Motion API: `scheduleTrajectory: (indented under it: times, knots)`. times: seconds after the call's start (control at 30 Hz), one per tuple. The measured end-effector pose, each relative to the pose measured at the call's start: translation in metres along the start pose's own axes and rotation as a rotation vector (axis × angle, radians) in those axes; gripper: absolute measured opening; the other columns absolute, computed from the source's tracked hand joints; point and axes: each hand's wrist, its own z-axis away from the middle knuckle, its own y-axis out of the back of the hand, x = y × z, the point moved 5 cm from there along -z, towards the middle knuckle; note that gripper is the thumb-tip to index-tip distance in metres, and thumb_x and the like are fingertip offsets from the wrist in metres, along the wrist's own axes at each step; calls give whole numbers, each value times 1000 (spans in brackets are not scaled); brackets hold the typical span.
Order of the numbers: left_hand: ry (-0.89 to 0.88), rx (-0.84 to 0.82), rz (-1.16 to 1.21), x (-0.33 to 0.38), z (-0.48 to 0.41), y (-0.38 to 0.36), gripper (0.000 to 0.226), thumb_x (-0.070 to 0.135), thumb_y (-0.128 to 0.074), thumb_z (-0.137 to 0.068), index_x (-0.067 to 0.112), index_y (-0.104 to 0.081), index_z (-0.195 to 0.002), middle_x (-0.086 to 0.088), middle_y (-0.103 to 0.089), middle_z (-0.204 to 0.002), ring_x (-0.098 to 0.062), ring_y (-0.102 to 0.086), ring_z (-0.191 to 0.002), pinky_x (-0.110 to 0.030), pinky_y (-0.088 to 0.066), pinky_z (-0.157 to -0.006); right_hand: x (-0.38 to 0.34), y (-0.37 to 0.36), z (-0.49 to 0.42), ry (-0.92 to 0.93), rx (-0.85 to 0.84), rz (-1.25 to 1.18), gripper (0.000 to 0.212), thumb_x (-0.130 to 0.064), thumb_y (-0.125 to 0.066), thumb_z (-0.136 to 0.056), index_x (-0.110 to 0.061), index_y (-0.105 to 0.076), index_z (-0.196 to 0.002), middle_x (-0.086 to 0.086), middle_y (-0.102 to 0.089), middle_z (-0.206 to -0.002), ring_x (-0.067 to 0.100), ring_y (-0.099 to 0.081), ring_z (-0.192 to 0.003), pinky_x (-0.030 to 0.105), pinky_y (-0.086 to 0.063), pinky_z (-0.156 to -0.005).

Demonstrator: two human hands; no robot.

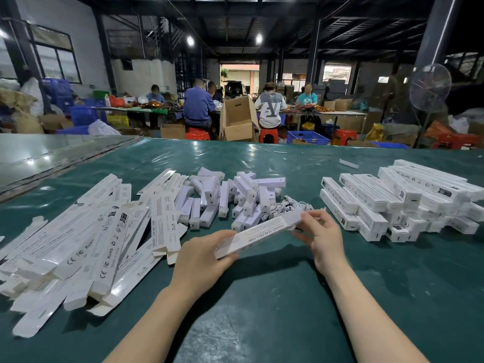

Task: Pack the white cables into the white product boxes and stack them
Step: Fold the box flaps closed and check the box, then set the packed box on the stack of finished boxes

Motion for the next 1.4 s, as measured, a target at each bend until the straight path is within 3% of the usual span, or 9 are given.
scheduleTrajectory:
  times: [0.23,0.4,0.53,0.63,0.77,0.93,1.1,1.2,1.4]
  knots:
    - [14,5,5,-3,1,7,28,25,-72,-75,33,-67,-102,16,-69,-88,-8,-60,-84,-19,-41,-68,14,-37,13,-53,-465,369,15,-15,-58,-88,-10,-67,-77,-6,-51,-99,-2,-50,-88,20,-34,-88]
    - [-15,-59,-111,-1,-4,9,28,35,-68,-77,34,-66,-105,8,-63,-88,-11,-52,-93,-25,-33,-75,14,-47,22,-122,-707,488,20,-11,-63,-84,-29,-71,-80,-9,-48,-115,-16,-52,-92,0,-37,-77]
    - [47,-127,-295,-7,-6,11,28,44,-53,-83,33,-61,-108,14,-63,-94,-12,-46,-99,-29,-27,-80,12,-34,8,66,-346,569,8,-20,-63,-86,-20,-70,-88,0,-46,-129,7,-45,-119,24,-33,-102]
    - [104,-257,-416,-11,-5,10,50,51,-35,-67,28,-65,-100,15,-63,-98,-11,-44,-100,-28,-27,-79,9,-6,-7,176,-83,1105,30,-29,-56,-90,-21,-61,-119,3,-24,-151,20,-22,-137,37,-25,-108]
    - [61,-269,-428,-3,-4,8,54,48,-37,-71,31,-56,-119,17,-54,-123,-11,-37,-118,-29,-25,-91,26,2,-13,48,-272,1482,50,-46,-42,-93,-29,-37,-139,-8,-10,-156,19,-8,-142,43,-17,-112]
    - [-125,-401,-425,20,6,-18,64,35,-45,-86,36,-18,-144,10,-22,-149,-15,-19,-134,-35,-17,-110,27,-1,-11,77,-293,1576,49,-48,-40,-92,-26,-42,-136,-6,-27,-149,19,-24,-136,41,-21,-112]
    - [-100,-322,-388,21,5,-22,41,36,-42,-89,31,-38,-129,10,-40,-128,-17,-31,-121,-29,-21,-99,13,-5,-4,165,-251,1067,19,-8,-56,-85,-18,-68,-95,-5,-64,-99,18,-57,-101,19,-42,-84]
    - [-77,-318,-403,20,6,-22,38,39,-44,-87,30,-40,-123,10,-42,-122,-16,-33,-119,-29,-22,-96,7,-5,0,222,-202,977,31,4,-52,-78,-26,-61,-73,-13,-63,-73,16,-60,-80,14,-39,-64]
    - [-290,-418,-338,38,12,-34,59,20,-40,-89,31,-20,-143,18,-14,-152,-12,-20,-132,-31,-16,-106,13,-12,-1,255,-260,1259,32,-18,-59,-85,-24,-61,-116,-4,-48,-100,13,-49,-89,26,-40,-74]
